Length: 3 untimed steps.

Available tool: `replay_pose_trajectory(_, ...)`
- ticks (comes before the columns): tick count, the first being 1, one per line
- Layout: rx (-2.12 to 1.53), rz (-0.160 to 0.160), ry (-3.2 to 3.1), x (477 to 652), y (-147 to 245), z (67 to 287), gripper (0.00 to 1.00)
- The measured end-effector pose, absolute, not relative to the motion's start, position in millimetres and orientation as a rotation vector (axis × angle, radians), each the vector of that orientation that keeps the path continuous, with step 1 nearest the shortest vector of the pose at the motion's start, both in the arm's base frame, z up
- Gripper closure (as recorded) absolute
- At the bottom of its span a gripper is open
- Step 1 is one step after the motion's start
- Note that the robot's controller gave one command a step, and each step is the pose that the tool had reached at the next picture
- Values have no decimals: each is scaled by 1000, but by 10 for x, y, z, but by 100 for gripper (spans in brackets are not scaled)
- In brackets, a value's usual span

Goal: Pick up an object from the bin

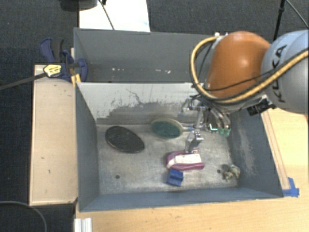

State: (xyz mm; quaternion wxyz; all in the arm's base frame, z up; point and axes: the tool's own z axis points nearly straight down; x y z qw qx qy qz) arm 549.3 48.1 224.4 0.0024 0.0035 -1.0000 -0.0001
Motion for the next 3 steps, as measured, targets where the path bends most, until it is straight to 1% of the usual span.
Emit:
replay_pose_trajectory(1,59,-3,-3159,5248,449,991,0)
replay_pose_trajectory(2,54,3,-3140,5225,431,993,100)
replay_pose_trajectory(3,463,1,-3119,5278,460,2654,100)
